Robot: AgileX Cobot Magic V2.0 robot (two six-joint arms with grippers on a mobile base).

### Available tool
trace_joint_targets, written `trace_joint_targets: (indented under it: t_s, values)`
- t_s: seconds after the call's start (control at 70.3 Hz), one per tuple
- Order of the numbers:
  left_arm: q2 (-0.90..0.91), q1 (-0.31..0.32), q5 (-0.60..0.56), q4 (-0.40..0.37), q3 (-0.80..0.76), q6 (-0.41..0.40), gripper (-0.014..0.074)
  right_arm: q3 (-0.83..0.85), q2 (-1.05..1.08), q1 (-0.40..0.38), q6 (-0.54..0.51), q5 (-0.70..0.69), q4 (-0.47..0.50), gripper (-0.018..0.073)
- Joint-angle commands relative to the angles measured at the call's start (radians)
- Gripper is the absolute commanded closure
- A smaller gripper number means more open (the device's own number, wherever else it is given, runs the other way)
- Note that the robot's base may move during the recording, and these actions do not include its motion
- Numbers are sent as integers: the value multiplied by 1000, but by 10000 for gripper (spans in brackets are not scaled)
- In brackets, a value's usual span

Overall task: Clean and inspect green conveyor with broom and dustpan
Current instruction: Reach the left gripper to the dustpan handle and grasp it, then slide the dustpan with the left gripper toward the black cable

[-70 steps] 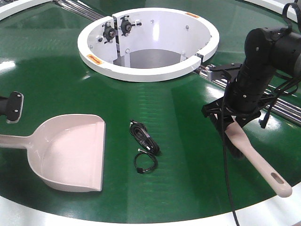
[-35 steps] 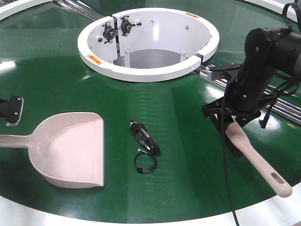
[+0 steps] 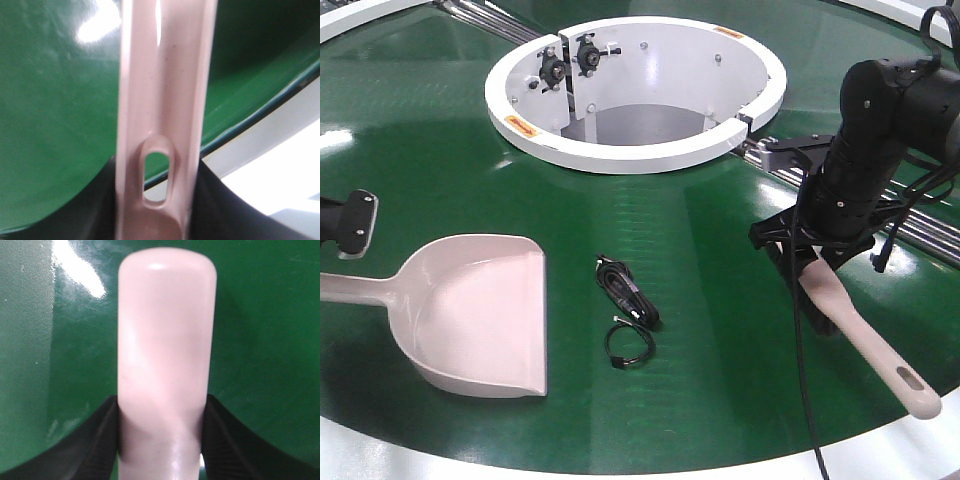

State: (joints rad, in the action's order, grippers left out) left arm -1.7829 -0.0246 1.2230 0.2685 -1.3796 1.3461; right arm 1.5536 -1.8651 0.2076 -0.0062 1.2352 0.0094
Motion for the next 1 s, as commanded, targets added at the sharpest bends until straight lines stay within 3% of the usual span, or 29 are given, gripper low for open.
trace_joint_targets:
  t_s: [0.0,0.455,0.981]
  values:
    - [53,31,37,-5,-30,-7,605,23,56,-2,-10,55,-9,563]
    - [53,103,27,-4,-30,-10,604,23,56,-2,-10,55,-9,563]
    - [36,104,-48,-5,-40,-10,603,23,56,-2,-10,54,-9,563]
